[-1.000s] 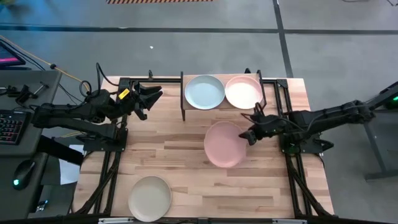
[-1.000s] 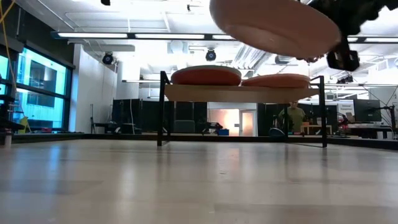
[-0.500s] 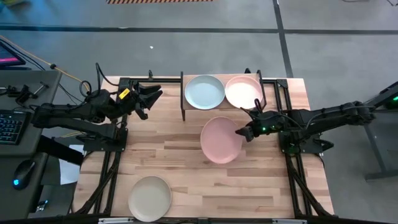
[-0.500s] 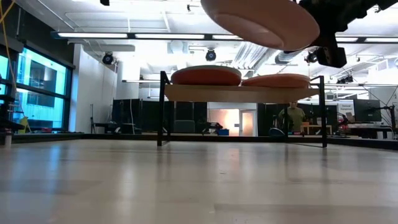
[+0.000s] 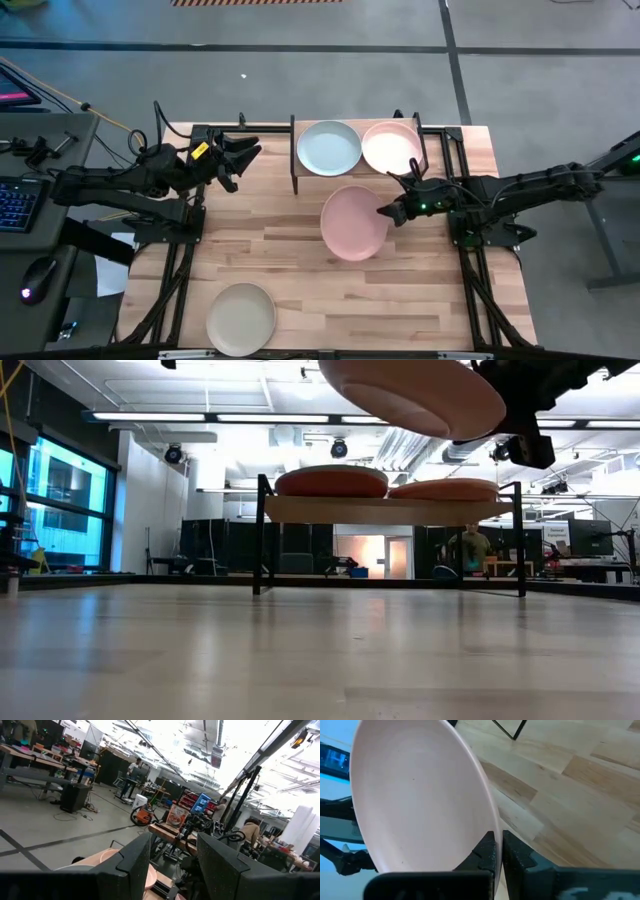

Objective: Place and stack plates onto a shelf
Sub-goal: Stack the pink plate into the blue plate

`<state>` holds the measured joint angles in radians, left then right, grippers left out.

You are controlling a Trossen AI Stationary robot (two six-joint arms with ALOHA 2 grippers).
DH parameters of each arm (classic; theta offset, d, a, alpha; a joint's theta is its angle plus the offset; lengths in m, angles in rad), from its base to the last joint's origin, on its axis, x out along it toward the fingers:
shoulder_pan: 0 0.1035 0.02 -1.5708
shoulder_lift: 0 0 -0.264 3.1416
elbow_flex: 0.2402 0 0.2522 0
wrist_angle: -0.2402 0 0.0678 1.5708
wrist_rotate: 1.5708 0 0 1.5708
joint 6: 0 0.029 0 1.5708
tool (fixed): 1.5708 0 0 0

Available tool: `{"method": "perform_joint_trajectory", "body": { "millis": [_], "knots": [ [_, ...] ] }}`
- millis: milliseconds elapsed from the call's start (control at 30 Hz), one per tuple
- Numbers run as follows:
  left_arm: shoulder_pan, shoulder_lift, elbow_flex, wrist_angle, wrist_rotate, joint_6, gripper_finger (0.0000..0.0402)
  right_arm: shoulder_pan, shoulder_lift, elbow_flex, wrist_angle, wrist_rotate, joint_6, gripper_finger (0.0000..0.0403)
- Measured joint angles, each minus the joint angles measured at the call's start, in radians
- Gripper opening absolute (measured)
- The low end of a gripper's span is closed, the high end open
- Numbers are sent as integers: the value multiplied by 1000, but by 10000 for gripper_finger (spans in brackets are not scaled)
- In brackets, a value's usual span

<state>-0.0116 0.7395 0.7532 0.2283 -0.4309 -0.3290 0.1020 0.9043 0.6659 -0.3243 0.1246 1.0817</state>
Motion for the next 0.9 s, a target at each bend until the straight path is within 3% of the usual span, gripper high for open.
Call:
{"method": "perform_joint_trajectory", "body": {
  "millis": [167,267,367,600,733,900],
  "knots": [
    [0,0,0,1,0,-6,152,-18,3,18,63,83,120,0],
    [0,0,0,1,-5,-6,152,-103,38,97,58,153,121,0],
    [0,0,0,1,-10,-6,152,-221,105,188,52,156,59,0],
    [0,0,0,1,-10,-7,152,-489,352,402,3,45,-90,0],
    [0,0,0,1,-10,-9,152,-553,460,506,-60,-78,-140,0],
    [0,0,0,-1,7,-9,152,-592,538,587,-196,-150,-204,0]
  ]
}}
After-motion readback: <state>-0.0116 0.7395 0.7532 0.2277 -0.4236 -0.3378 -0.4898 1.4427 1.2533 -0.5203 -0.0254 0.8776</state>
